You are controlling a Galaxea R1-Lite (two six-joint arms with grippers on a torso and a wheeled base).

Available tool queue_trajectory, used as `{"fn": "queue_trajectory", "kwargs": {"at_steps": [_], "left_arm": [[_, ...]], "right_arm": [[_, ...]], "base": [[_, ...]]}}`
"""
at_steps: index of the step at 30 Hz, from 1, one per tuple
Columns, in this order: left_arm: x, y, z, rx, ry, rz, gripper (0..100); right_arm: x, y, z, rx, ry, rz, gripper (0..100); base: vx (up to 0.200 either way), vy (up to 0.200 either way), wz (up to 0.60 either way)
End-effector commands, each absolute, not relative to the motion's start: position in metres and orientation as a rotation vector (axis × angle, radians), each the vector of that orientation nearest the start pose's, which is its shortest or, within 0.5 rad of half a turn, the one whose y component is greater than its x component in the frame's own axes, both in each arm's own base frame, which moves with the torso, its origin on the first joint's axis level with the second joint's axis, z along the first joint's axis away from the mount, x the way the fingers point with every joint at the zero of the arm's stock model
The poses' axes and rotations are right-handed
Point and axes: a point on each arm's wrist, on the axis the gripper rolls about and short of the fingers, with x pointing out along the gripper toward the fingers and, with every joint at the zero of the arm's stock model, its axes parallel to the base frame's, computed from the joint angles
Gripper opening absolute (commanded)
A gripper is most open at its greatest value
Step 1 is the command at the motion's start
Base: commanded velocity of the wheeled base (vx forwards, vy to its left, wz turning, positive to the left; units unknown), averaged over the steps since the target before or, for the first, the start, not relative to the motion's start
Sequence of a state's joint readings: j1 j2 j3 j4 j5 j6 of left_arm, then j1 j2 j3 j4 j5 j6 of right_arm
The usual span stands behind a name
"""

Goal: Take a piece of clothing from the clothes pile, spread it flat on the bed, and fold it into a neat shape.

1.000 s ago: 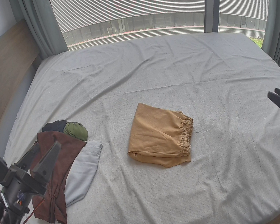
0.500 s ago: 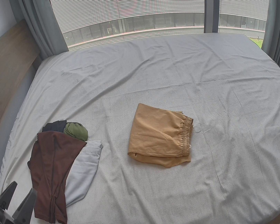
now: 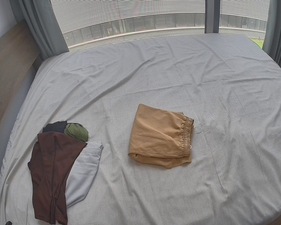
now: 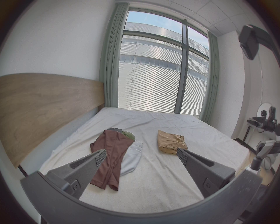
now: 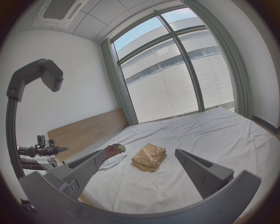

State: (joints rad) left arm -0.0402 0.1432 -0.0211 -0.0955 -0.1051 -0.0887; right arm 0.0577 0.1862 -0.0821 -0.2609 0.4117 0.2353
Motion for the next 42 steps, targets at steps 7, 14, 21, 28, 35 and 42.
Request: {"fn": "queue_trajectory", "kwargs": {"at_steps": [7,14,21,28,35,42], "left_arm": [[-0.023,-0.002,0.082,0.031,-0.067,-0.090,100],[-0.023,0.000,0.082,0.076,-0.065,-0.010,100],[-0.023,-0.001,0.082,0.122,-0.062,-0.036,100],[-0.023,0.000,0.081,0.060,-0.051,0.003,100],[-0.023,0.002,0.082,0.073,-0.050,0.066,100],[-0.023,0.001,0.082,0.079,-0.049,0.046,100]], "right_arm": [[-0.024,0.004,0.088,-0.024,-0.125,0.163,100],[-0.023,-0.002,0.081,-0.007,-0.049,-0.078,100],[-0.023,0.000,0.075,-0.028,0.006,0.015,100],[-0.023,0.000,0.075,-0.020,0.003,-0.002,100],[-0.023,0.000,0.075,-0.018,0.003,-0.002,100],[-0.023,0.000,0.075,-0.018,0.003,-0.002,100]], "base": [[0.000,0.000,0.00],[0.000,0.000,0.00],[0.000,0.000,0.00],[0.000,0.000,0.00],[0.000,0.000,0.00],[0.000,0.000,0.00]]}}
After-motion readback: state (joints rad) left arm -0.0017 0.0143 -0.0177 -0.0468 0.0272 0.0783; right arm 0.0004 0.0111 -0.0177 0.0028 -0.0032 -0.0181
